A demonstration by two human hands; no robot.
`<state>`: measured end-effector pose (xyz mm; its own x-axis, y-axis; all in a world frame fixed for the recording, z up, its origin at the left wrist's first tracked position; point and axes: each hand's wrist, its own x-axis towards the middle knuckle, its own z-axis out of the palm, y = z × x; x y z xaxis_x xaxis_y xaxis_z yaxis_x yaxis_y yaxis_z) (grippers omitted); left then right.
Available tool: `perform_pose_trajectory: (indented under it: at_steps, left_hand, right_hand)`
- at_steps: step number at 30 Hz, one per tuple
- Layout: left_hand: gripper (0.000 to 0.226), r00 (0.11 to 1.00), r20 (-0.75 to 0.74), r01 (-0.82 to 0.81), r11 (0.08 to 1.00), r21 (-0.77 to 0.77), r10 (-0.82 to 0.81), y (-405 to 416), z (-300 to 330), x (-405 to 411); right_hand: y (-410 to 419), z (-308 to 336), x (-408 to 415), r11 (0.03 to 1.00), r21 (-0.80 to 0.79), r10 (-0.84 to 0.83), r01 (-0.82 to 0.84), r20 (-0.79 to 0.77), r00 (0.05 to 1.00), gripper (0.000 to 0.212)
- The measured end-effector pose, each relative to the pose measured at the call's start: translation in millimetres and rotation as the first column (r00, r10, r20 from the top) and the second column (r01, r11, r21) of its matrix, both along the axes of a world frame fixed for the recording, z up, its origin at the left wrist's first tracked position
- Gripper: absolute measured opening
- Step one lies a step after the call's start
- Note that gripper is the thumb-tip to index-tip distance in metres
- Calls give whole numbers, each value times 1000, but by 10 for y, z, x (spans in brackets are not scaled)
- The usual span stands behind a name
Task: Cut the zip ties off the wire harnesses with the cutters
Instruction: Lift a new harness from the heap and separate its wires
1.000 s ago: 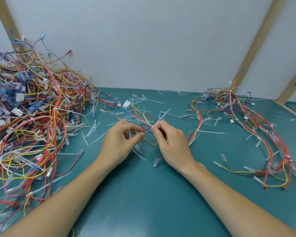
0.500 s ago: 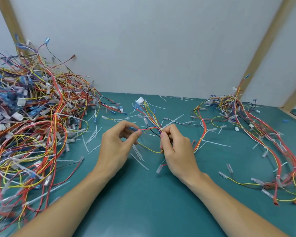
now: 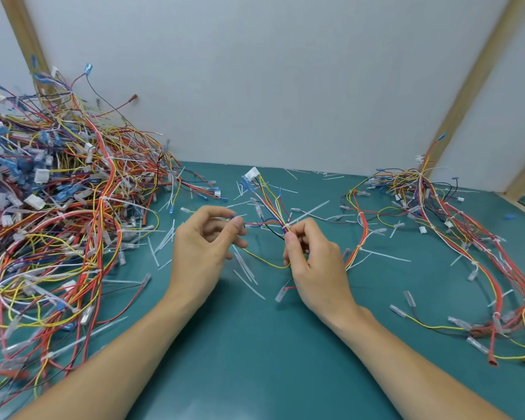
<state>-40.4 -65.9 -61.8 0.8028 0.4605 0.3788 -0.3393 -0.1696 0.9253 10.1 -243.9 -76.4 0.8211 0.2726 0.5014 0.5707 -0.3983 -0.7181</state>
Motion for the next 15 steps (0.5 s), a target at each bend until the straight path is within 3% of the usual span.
perform_pose_trajectory:
  at_steps: [4, 9, 15]
  left_hand:
    - [22, 998, 29, -48, 999, 3, 48, -7, 11, -15]
    - [8, 999, 35, 32, 992, 123, -37, -98, 16, -59]
    - [8, 993, -47, 113, 955, 273, -104, -141, -5, -64]
  right_hand:
    - [7, -10, 5, 1000, 1, -3, 3, 3, 1000, 14]
    - [18, -21, 16, 1000, -3, -10, 10, -4, 1000, 14]
    - [12, 6, -11, 1000, -24, -2, 3, 37, 999, 14]
